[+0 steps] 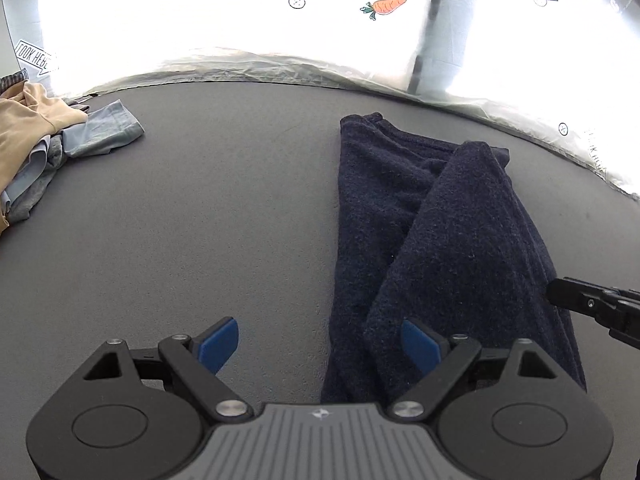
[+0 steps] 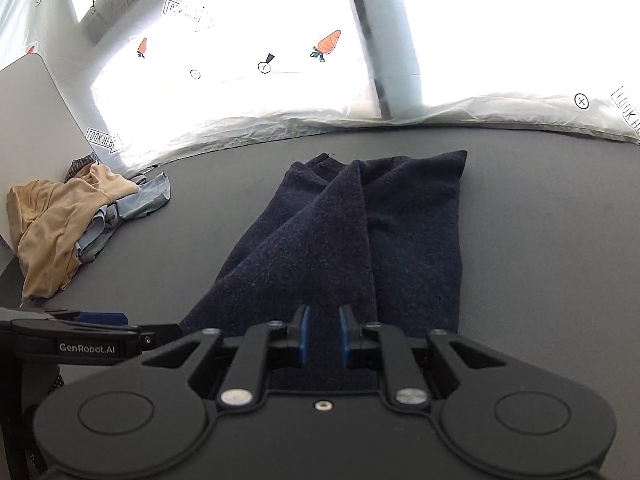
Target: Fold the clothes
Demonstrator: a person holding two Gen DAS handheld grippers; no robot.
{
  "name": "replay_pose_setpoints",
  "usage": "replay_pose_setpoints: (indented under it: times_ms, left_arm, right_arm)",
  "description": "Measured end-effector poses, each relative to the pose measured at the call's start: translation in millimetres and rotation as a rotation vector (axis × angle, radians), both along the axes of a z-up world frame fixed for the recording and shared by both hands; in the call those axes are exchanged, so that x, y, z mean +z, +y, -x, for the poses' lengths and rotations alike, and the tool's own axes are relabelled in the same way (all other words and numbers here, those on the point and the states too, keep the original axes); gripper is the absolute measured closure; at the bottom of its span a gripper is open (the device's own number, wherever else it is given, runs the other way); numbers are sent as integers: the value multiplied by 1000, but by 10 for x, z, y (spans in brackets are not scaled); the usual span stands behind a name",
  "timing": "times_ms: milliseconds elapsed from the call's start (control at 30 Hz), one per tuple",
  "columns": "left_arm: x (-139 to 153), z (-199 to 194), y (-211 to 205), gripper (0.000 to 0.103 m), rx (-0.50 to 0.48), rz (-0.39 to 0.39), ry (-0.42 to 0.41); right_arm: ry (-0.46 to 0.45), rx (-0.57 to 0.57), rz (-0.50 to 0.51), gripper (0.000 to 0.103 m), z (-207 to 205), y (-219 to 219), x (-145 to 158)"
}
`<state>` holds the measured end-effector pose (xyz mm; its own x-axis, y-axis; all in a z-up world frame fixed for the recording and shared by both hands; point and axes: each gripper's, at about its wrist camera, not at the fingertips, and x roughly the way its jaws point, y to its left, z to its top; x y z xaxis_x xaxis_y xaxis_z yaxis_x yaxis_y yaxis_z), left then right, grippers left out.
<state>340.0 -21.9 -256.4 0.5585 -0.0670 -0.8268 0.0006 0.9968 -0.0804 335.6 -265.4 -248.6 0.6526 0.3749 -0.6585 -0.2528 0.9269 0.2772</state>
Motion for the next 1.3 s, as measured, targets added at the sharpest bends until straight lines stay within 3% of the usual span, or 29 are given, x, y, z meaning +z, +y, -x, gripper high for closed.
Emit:
replay_pose_setpoints:
  times_ms: [167,233,367,533,700,800,933,1000,1100,1133,1300]
  left_arm:
    - [-244,-338,-79,13,-20,25,87]
    - [-304,-364,-69,7,-9,24,98]
    - [-385,-361,56,2,34,99,111]
    - [-391,-349,6,0,20,63,105]
    - [-383,-311,62,0,13,77,120]
    - [-373,-222,136,0,7,113,134]
    - [-350,-12,273,0,16,186,149]
    - [-343,117,330,0,21,220,154]
    - [-333,305,399,0,24,275,160]
    - [-332,363,422,0,27,298,166]
    - [-340,591,500,1,13,399,194]
  right_arm:
    - [28,35,-8,87,-622,142,-117]
    - [31,36,-20,87,-843,161,-170]
    - [27,19,-23,87,-1210,138,-229]
    - [40,-77,-12,79,-1364,-39,-235]
    - [104,-149,-7,75,-991,-328,-284]
    - [157,-204,-74,73,-586,-574,-353]
    - [201,-278,-154,59,4,-841,-367]
    - [230,-296,-199,58,257,-937,-404]
    - [277,-314,-311,54,570,-1052,-512]
    - [304,-315,-367,48,657,-1084,-559]
    - [391,-331,-587,44,893,-1151,-756]
